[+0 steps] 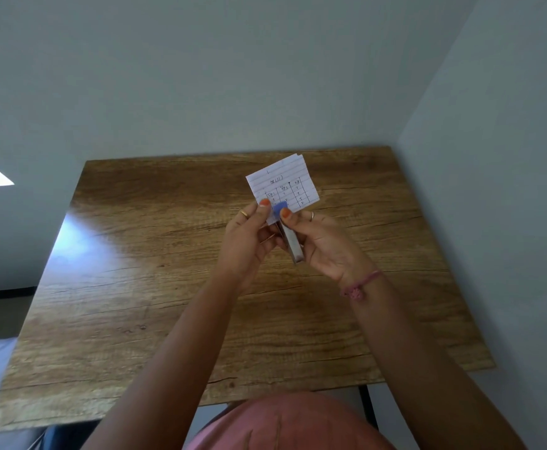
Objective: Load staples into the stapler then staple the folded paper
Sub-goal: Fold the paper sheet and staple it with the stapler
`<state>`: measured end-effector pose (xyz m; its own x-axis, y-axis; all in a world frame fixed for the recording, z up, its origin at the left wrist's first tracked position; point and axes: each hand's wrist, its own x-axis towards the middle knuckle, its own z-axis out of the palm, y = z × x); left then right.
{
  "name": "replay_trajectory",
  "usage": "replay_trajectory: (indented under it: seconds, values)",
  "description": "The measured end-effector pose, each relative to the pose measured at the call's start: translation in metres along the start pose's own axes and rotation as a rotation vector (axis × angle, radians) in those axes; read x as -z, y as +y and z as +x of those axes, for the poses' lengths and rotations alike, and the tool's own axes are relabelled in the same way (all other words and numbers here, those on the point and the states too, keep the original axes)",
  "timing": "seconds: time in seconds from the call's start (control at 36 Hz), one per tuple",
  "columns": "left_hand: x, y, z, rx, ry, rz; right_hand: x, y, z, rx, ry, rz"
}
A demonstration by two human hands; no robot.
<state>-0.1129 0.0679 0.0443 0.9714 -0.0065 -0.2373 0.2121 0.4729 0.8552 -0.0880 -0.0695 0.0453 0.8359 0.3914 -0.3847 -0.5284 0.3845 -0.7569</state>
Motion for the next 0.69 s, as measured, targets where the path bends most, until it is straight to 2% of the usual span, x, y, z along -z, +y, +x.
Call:
replay_trajectory:
  seconds: [0.17, 0.28, 0.5, 0.69]
  values:
    - [-0.001, -0.001, 0.002, -0.043, 0.1, -0.086, 0.006, -0.004, -0.001, -0.009, -0.011, 0.082]
    - [-0.002, 0.002, 0.003, -0.063, 0.132, -0.058, 0.011, -0.007, -0.001, -0.011, -0.009, 0.111]
    - [-0.005, 0.004, 0.002, -0.104, 0.123, -0.021, 0.008, -0.007, -0.002, -0.003, 0.007, 0.128]
    - [-0.004, -0.002, -0.001, -0.121, 0.046, -0.131, 0.008, -0.005, 0.001, 0.006, 0.009, 0.136]
